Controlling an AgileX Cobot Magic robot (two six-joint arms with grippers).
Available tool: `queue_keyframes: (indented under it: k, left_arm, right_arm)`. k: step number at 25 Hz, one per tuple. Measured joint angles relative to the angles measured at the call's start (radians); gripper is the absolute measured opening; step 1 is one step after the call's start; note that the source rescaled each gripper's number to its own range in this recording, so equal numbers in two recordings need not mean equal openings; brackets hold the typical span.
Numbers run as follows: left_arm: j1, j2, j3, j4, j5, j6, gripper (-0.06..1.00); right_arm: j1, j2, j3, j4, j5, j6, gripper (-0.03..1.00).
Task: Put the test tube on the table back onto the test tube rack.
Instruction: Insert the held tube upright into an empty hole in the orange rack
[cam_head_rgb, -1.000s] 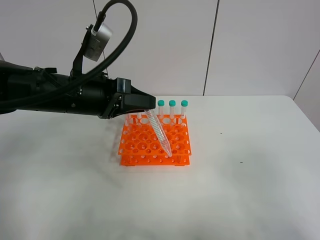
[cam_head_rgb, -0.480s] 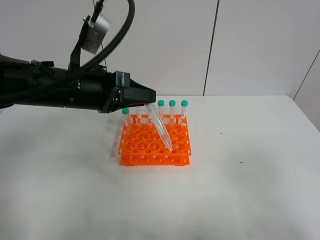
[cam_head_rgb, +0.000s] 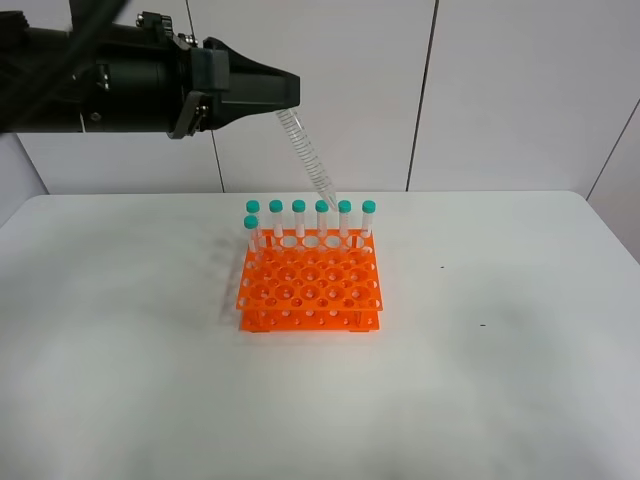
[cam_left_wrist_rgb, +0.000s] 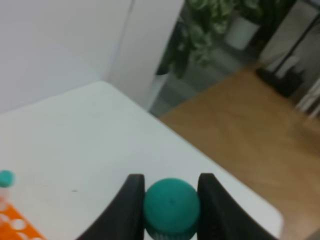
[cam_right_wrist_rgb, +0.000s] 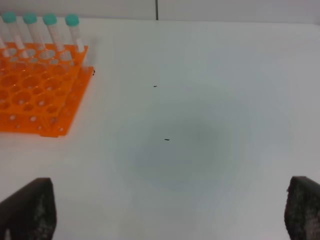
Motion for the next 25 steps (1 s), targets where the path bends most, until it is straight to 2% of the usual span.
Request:
queue_keyframes:
  k: [2,4,6,7,9,10,14,17,19,23,25]
  left_arm:
    - [0.000,-0.003,-0.010,0.081,-0.031,0.005,0.00]
    - [0.000,-0.006,-0.029,0.226,-0.045,-0.042,0.00]
    - [0.000,-0.010,-0.061,0.433,-0.064,-0.159,0.00]
    - [0.000,-0.013,-0.076,0.526,-0.076,-0.232,0.00]
    - [-0.008,-0.018,-0.107,0.742,-0.119,-0.442,0.00]
    - [-0.018,-0.019,-0.119,0.883,-0.155,-0.556,0.00]
    - [-0.063,-0.009,-0.120,1.307,-0.316,-0.946,0.00]
    - [-0.068,0.029,-0.105,1.459,-0.461,-1.135,0.00]
    - [-0.069,0.068,-0.100,1.501,-0.501,-1.211,0.00]
    - [-0.072,0.164,-0.097,1.536,-0.545,-1.244,0.00]
    - [-0.087,0.210,-0.097,1.581,-0.586,-1.251,0.00]
  right_arm:
    - [0.000,0.000,0.000,0.000,0.000,0.000,1.00]
    - [0.000,0.000,0.000,0.000,0.000,0.000,1.00]
    - [0.000,0.000,0.000,0.000,0.000,0.000,1.00]
    - [0.000,0.000,0.000,0.000,0.000,0.000,1.00]
    - [0.000,0.000,0.000,0.000,0.000,0.000,1.00]
    - [0.000,0.000,0.000,0.000,0.000,0.000,1.00]
    - [0.000,0.000,0.000,0.001,0.000,0.000,1.00]
    - [0.000,0.000,0.000,0.002,0.000,0.000,1.00]
    - [0.000,0.000,0.000,0.002,0.000,0.000,1.00]
    - [0.000,0.000,0.000,0.002,0.000,0.000,1.00]
    - [0.000,0.000,0.000,0.002,0.000,0.000,1.00]
